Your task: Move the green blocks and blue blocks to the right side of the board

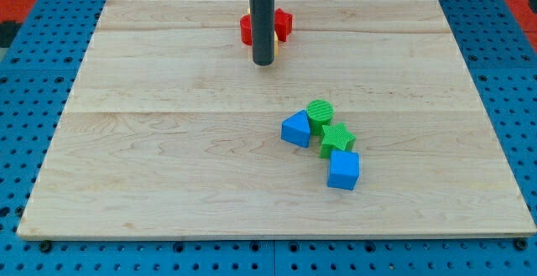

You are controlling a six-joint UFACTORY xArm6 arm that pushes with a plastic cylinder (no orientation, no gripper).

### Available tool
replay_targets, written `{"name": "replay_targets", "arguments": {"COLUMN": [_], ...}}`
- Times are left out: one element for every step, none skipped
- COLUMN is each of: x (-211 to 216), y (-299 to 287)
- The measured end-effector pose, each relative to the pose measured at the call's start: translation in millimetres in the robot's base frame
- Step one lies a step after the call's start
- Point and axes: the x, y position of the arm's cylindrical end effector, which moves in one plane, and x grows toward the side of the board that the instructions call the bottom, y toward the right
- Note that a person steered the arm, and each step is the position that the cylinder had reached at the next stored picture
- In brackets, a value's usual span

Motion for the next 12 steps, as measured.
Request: {"name": "replay_targets", "arguments": {"x": [-1, 1, 15, 61, 118, 122, 122, 120, 119, 119, 120, 147], "y": [2, 0, -8, -12, -26, 25, 71, 58, 24, -20, -69, -63]}}
